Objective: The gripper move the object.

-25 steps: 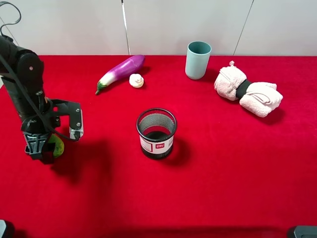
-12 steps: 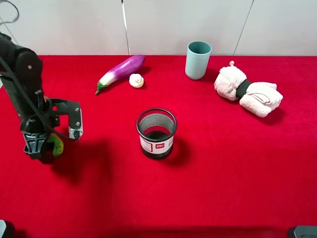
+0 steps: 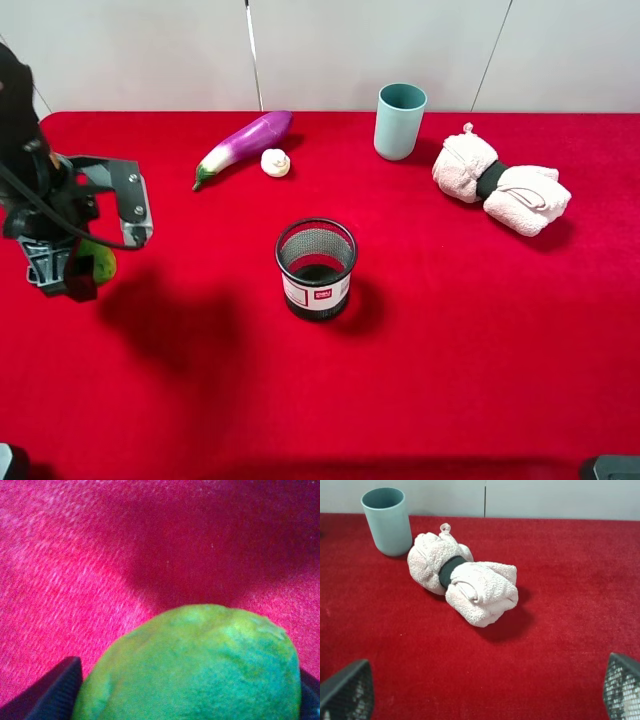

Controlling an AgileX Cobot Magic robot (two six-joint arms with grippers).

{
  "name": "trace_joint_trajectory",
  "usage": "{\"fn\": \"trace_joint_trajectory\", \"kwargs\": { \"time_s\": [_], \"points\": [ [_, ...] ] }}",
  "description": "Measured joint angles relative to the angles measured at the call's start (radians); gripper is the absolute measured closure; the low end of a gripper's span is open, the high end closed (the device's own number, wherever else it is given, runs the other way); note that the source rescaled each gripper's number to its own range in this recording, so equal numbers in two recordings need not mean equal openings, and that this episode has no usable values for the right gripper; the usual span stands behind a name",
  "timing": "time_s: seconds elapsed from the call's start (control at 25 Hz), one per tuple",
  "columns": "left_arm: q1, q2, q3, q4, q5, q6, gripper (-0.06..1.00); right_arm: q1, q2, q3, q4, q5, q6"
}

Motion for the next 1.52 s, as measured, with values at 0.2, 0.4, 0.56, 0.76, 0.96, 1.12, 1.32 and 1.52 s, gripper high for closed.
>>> {"fn": "trace_joint_trajectory", "kwargs": {
  "time_s": [0.2, 0.4, 0.56, 0.76, 0.96, 1.12, 1.32, 1.52],
  "points": [
    [0.000, -0.079, -0.001, -0.028, 0.028, -0.072, 0.94, 0.000, 0.000, 0.000, 0.000, 0.000, 0.000],
    [0.000, -0.115, -0.050, -0.128, 0.092, -0.125, 0.94, 0.000, 0.000, 0.000, 0.000, 0.000, 0.000],
    [-0.011, -0.115, -0.112, -0.175, 0.151, -0.183, 0.94, 0.000, 0.000, 0.000, 0.000, 0.000, 0.000],
    [-0.097, -0.115, -0.195, -0.119, 0.205, -0.307, 0.94, 0.000, 0.000, 0.000, 0.000, 0.000, 0.000],
    [-0.188, -0.115, -0.280, -0.075, 0.231, -0.424, 0.94, 0.000, 0.000, 0.000, 0.000, 0.000, 0.000],
    [-0.236, -0.115, -0.331, -0.072, 0.250, -0.478, 0.94, 0.000, 0.000, 0.000, 0.000, 0.000, 0.000],
    [-0.283, -0.111, -0.393, -0.071, 0.300, -0.542, 0.94, 0.000, 0.000, 0.000, 0.000, 0.000, 0.000],
    [-0.339, -0.053, -0.484, -0.068, 0.379, -0.601, 0.94, 0.000, 0.000, 0.000, 0.000, 0.000, 0.000]
  ]
}}
